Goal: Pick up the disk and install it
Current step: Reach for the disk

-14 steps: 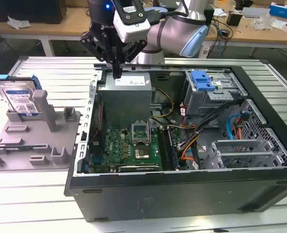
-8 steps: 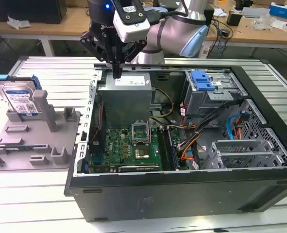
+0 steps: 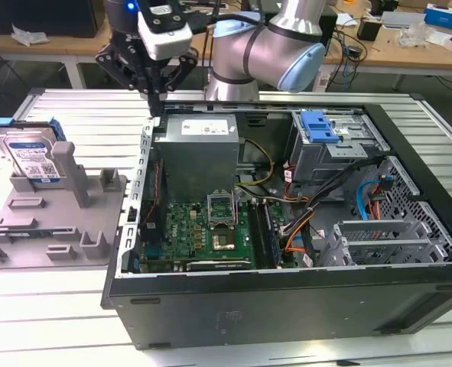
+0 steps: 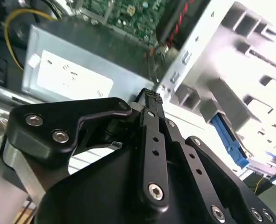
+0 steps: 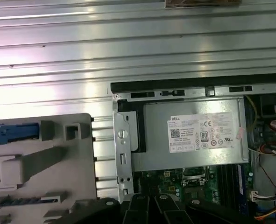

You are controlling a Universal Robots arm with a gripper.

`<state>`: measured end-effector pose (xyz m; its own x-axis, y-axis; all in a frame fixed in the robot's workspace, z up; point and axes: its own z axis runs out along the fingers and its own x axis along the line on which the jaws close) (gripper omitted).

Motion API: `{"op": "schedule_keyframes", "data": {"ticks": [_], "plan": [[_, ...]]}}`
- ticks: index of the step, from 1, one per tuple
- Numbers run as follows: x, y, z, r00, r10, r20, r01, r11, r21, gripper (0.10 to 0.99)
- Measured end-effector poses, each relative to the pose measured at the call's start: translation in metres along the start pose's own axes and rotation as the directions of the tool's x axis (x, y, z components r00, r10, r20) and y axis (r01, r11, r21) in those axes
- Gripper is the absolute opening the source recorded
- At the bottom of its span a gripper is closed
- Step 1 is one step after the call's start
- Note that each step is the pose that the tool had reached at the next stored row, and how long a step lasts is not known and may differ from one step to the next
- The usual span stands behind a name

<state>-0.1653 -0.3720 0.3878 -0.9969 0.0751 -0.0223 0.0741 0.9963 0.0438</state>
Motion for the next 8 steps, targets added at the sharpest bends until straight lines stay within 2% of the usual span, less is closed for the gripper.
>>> {"op": "schedule_keyframes", "data": {"ticks": [6, 8], "plan": [[0.0215, 0.0166, 0.0035, 1.0000, 0.000, 0.0000, 0.000, 1.0000, 0.000, 0.106], [0.0367, 0.0259, 0.0055, 1.0000, 0.000, 0.0000, 0.000, 1.0000, 0.000, 0.106]]}}
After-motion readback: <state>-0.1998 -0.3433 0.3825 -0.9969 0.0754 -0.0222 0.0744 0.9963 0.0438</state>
